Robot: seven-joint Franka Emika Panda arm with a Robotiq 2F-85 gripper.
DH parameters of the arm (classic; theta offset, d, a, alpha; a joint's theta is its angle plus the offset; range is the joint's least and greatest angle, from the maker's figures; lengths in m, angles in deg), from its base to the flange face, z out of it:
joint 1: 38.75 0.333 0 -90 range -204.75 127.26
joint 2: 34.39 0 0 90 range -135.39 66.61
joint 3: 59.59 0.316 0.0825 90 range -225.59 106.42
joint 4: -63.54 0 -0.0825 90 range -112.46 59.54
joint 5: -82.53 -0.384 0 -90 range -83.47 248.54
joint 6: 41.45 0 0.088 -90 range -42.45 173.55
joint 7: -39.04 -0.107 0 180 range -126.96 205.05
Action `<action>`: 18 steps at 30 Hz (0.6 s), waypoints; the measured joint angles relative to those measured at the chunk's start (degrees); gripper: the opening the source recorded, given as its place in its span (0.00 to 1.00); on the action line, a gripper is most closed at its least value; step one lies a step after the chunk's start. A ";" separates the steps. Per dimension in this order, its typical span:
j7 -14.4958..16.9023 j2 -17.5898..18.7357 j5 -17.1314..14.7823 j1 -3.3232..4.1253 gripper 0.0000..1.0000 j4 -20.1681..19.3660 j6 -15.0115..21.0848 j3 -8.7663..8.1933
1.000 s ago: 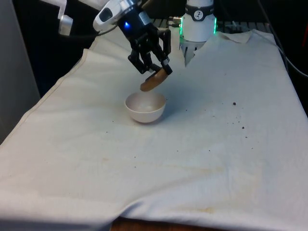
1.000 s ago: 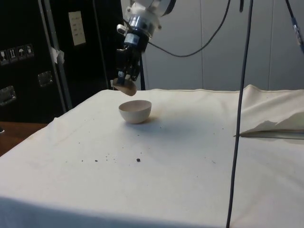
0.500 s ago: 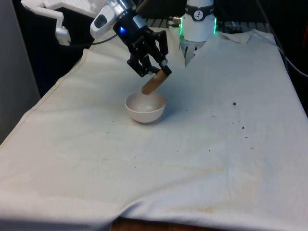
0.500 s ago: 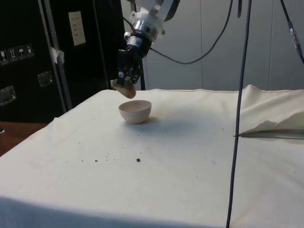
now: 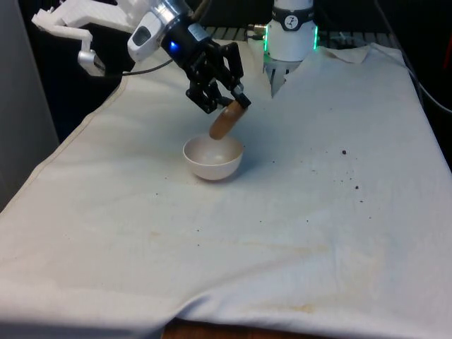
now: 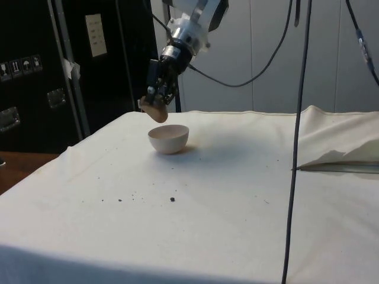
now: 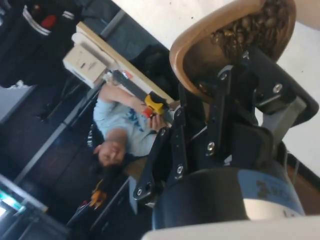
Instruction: Pour the coffee beans from the cup into the bowl.
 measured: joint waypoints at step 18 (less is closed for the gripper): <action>2.86 2.69 -5.44 -0.34 0.05 1.38 -9.11 -4.70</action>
